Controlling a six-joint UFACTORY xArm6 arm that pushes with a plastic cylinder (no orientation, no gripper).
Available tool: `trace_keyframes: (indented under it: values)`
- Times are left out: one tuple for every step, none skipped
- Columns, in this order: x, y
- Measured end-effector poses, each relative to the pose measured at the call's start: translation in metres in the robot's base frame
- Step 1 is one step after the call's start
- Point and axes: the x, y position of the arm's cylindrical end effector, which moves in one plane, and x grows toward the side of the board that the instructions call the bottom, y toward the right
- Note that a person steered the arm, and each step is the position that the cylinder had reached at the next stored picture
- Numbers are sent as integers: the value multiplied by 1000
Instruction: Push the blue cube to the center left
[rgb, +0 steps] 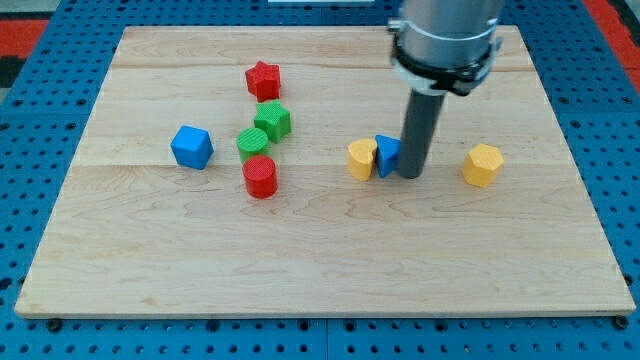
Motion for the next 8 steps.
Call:
trace_keyframes:
  values:
    - [48, -13]
    - [95, -45]
    - [123, -134]
    - [98, -223]
    - [55, -243]
    - [13, -251]
    - [11, -233]
    - [-2, -229]
